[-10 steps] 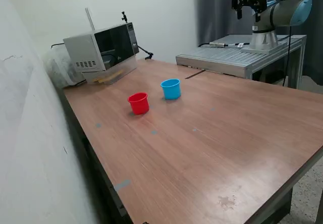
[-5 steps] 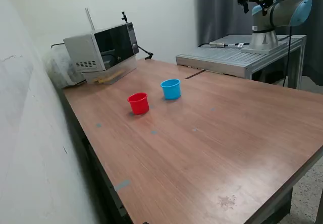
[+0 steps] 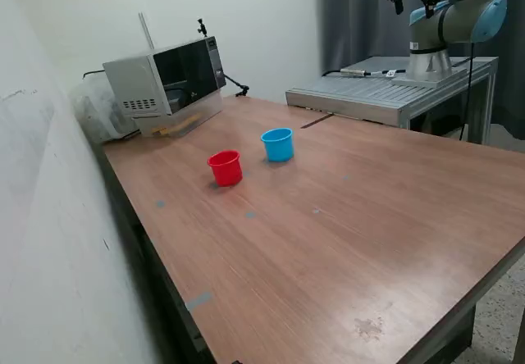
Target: Place red objects in the red bin, and blue objects in the blue bin.
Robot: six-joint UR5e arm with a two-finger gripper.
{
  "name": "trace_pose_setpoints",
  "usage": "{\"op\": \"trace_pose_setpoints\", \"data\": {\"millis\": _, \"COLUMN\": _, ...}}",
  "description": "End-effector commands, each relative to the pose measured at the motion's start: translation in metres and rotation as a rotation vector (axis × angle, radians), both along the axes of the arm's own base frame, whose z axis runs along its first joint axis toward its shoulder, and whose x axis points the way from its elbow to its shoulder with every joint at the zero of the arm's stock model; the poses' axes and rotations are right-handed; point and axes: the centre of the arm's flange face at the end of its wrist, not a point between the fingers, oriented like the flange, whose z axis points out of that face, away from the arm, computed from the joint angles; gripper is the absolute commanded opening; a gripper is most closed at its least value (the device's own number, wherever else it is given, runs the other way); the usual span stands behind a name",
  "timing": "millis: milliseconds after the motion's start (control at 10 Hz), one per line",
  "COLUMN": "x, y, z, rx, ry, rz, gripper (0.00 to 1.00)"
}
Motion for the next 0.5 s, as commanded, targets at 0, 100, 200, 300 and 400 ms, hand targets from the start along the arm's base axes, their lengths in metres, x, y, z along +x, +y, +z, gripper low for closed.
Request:
{"op": "trace_pose_setpoints", "data": {"millis": 0, "x": -0.0008, "y": -0.0004, "z": 0.0021, "rx": 0.0, "ry": 0.004, "rz": 0.0, "gripper": 1.0}}
{"op": "trace_pose_setpoints", "data": {"millis": 100, "x": -0.0019, "y": 0.0, "z": 0.0041, "rx": 0.0, "ry": 0.009, "rz": -0.001, "gripper": 1.0}}
{"op": "trace_pose_setpoints", "data": {"millis": 200, "x": -0.0016, "y": 0.0001, "z": 0.0035, "rx": 0.0, "ry": 0.007, "rz": -0.001, "gripper": 1.0}}
{"op": "trace_pose_setpoints", "data": {"millis": 300, "x": -0.0016, "y": 0.0001, "z": 0.0035, "rx": 0.0, "ry": 0.007, "rz": -0.001, "gripper": 1.0}}
{"op": "trace_pose_setpoints", "data": {"millis": 400, "x": -0.0019, "y": 0.0, "z": 0.0042, "rx": 0.0, "ry": 0.009, "rz": -0.001, "gripper": 1.0}}
